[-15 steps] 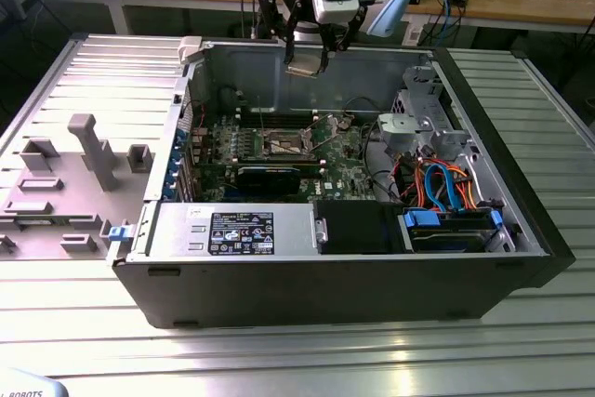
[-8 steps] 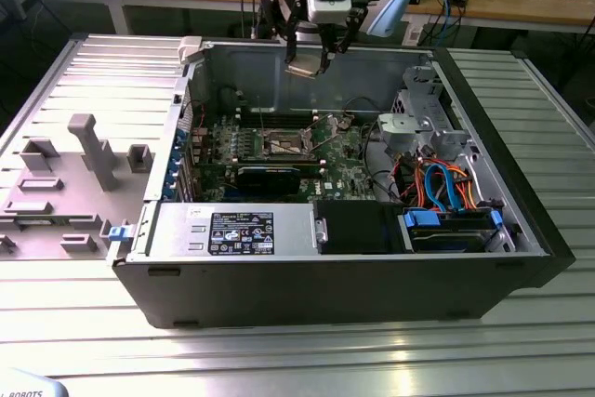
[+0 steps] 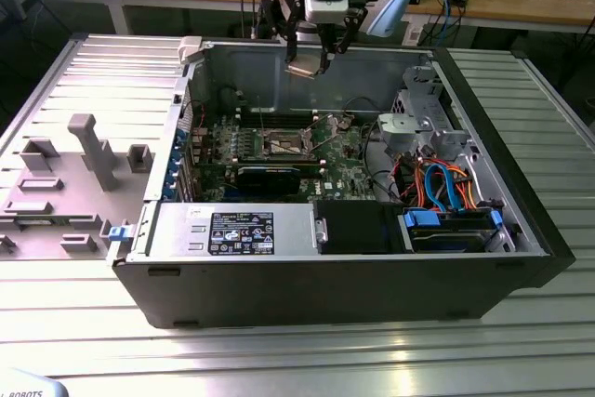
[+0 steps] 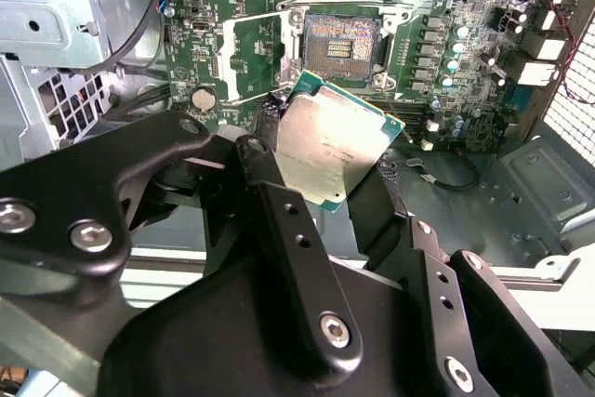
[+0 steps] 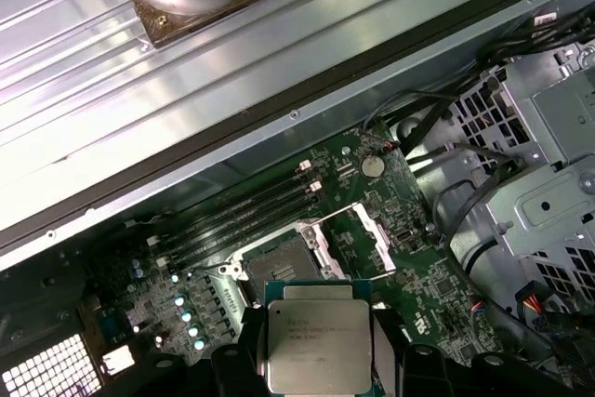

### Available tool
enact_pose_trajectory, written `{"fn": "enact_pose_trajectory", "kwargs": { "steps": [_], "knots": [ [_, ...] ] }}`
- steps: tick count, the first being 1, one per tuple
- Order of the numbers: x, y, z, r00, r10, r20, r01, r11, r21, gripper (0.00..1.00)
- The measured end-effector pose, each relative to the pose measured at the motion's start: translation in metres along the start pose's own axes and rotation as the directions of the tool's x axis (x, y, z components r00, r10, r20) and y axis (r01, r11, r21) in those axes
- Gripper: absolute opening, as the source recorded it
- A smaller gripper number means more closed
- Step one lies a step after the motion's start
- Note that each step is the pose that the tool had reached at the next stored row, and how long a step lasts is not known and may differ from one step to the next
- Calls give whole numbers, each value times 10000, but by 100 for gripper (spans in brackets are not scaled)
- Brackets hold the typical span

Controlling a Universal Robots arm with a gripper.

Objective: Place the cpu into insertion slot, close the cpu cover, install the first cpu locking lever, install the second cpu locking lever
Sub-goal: 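Place the cpu into insertion slot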

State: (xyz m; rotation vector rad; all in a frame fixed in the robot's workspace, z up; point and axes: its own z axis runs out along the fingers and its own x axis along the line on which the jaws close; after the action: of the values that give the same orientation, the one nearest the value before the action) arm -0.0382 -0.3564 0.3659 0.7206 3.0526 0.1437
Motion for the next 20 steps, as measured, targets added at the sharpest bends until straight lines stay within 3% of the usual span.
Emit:
{"fn": "enact_pose_trajectory", "kwargs": {
  "steps": [10,14,16,18,20],
  "knots": [
    [0,-1,0,10000,76,7,-76,10000,0,54],
    [0,-1,7,9967,809,72,-809,9967,-19,54],
    [0,-1,12,9914,1305,116,-1304,9915,-32,54],
    [0,-2,12,9892,1458,129,-1458,9893,-35,54],
    [0,-2,12,9892,1462,130,-1462,9893,-36,54]
  ]
}}
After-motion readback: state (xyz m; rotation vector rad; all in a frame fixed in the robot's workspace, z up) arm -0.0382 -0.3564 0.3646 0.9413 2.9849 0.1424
